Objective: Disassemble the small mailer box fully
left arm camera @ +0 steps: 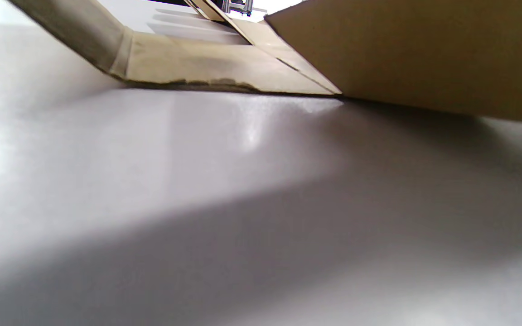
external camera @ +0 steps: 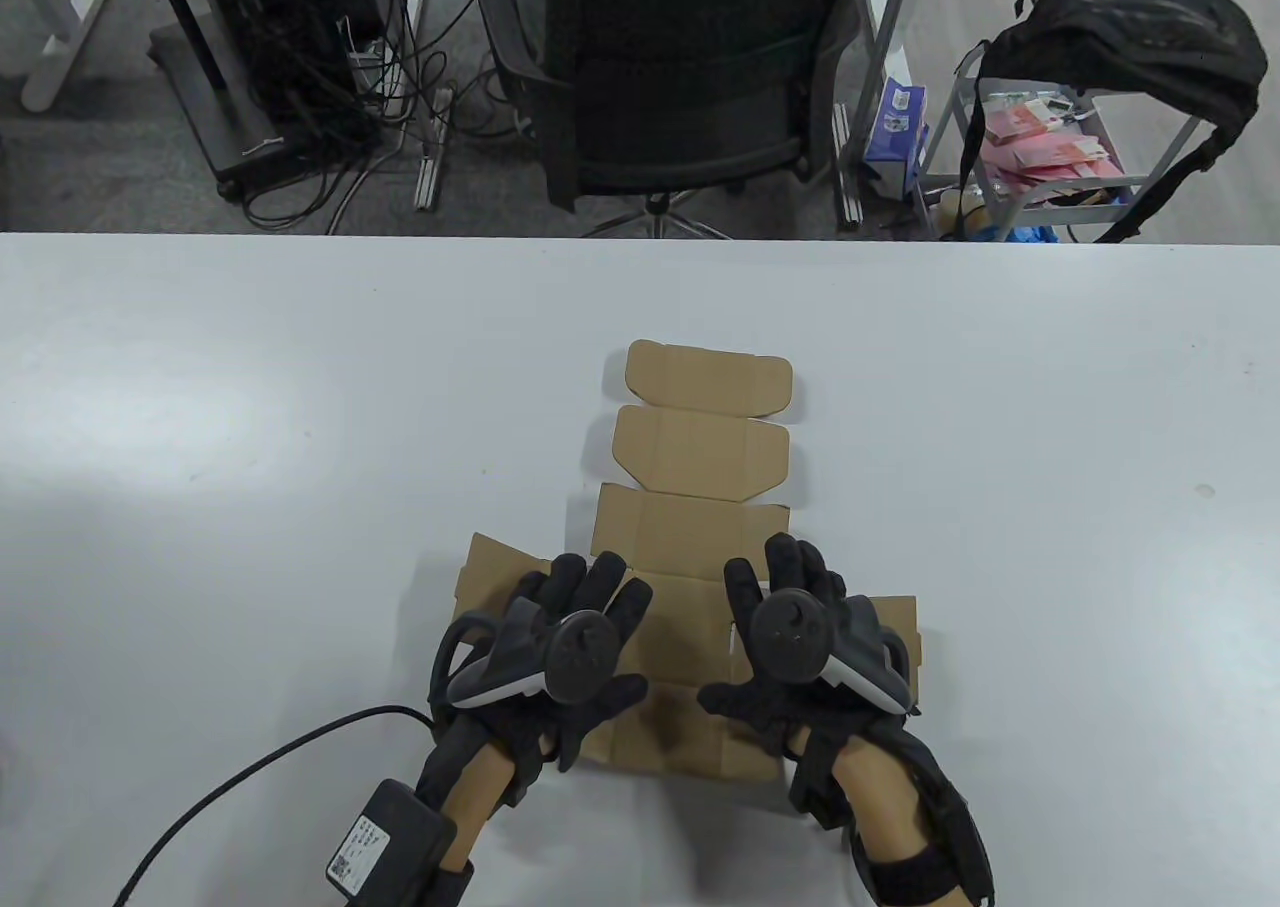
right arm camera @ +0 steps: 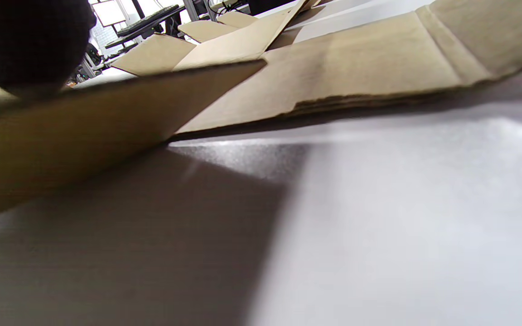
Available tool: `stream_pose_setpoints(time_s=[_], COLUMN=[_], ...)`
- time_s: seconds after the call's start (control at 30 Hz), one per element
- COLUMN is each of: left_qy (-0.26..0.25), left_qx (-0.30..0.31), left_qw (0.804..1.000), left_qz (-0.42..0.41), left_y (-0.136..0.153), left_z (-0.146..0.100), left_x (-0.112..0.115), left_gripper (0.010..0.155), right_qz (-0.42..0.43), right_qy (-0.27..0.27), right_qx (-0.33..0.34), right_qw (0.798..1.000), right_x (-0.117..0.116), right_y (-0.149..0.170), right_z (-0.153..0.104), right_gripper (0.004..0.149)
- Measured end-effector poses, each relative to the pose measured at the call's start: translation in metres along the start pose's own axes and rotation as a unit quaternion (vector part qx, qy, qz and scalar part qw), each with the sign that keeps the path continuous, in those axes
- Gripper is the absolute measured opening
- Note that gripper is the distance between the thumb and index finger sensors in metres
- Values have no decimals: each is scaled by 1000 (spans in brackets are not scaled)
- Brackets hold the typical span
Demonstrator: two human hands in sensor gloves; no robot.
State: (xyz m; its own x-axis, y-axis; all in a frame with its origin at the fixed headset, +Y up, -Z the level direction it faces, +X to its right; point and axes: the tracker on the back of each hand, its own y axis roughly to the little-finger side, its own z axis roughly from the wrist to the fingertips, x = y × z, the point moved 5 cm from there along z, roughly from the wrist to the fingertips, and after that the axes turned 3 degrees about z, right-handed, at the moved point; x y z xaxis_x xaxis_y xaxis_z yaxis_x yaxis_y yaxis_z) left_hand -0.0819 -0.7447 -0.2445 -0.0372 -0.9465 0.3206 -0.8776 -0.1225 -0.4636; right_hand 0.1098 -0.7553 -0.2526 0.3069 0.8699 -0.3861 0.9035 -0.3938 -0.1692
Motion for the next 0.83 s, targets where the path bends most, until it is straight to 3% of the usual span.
stream_pose_setpoints(time_s=[0.83], left_qy=[21], left_qx=[4], left_qw=[1000], left_qz=[-14], left_y=[-2], left_z=[2], left_x=[6], left_gripper=[84], right_qz=[-6], right_qy=[-25], right_qx=[-6], right_qw=[1000], right_x=[-6], right_y=[-2], right_z=[0], right_gripper=[105])
